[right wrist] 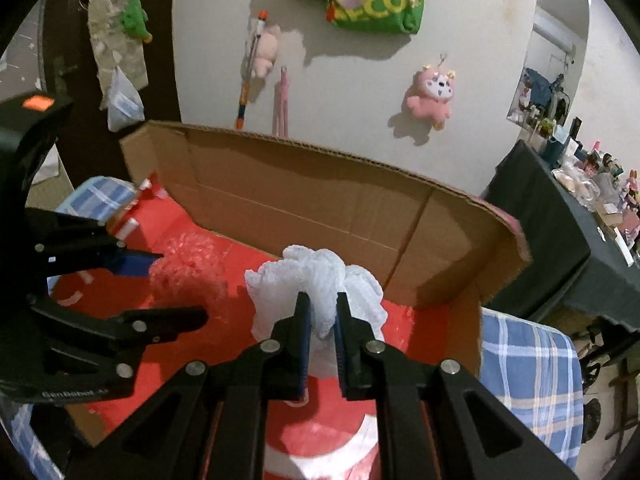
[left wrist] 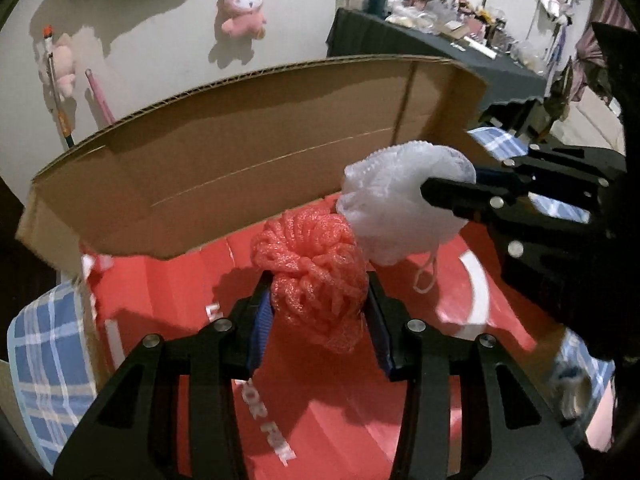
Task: Organize soft objects
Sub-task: 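Lower both poufs into the box and open both tools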
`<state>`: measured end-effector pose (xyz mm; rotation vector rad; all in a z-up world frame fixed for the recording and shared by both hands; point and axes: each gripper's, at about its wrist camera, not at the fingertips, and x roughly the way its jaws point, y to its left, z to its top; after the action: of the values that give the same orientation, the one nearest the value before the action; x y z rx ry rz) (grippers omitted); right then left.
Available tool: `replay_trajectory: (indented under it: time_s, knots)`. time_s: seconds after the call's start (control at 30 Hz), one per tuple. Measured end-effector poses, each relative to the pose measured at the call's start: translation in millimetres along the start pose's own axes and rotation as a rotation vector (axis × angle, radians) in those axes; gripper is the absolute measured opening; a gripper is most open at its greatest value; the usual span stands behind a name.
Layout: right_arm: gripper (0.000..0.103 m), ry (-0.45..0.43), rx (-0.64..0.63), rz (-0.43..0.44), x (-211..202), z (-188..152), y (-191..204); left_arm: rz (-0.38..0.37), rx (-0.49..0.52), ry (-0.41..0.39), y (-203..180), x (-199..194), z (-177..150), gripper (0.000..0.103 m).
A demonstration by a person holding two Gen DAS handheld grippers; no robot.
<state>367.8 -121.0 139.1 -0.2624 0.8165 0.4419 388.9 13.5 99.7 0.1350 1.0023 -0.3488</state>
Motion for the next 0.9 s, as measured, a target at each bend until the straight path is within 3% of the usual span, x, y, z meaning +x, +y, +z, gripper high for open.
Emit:
replay_trajectory:
  time_s: [0.27,0.47,0.63,0.9]
  knots:
    - [0.017,0.087,0.027,-0.033,45,10,-8,0.05,-0.029,0.044,11,35,6,0.044]
    - [0.032,0.098,0.05,-0.006,49,7,-9,0.038,-0.044,0.031,16,35,3,0.047]
    - [0.052,0.113,0.045,-0.002,52,6,-7,0.04,-0.049,0.058,19,37,-1,0.061]
    - [0.068,0.13,0.054,0.012,56,9,-9,0.056,-0.043,0.071,22,38,-8,0.063]
